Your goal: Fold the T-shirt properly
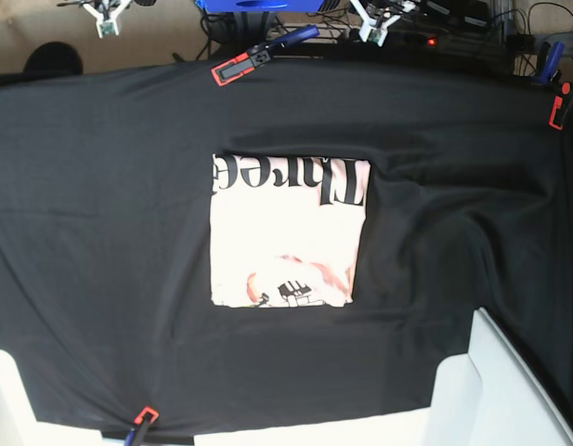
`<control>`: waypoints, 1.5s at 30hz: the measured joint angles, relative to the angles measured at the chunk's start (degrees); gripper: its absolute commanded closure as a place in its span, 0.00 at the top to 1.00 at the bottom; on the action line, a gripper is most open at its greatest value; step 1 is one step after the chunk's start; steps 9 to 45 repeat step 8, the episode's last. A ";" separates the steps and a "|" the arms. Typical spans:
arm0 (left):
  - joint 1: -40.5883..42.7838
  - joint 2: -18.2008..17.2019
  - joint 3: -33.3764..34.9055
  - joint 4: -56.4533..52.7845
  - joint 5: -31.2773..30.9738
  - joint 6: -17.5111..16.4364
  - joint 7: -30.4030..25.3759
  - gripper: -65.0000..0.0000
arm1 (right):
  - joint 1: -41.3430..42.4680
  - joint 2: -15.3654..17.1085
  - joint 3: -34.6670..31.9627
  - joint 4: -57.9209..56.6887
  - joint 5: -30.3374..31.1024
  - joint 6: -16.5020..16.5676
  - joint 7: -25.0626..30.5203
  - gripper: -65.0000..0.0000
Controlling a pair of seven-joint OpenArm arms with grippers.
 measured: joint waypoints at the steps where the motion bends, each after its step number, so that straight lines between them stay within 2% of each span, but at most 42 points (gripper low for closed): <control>1: -0.09 -0.09 0.00 0.00 0.02 0.00 0.02 0.00 | -0.02 0.00 0.00 0.00 0.00 0.00 -0.02 0.00; 45: -0.07 -0.09 0.00 0.00 0.00 0.17 0.02 0.00 | -0.02 0.00 0.00 -0.26 -0.02 0.00 -0.04 0.00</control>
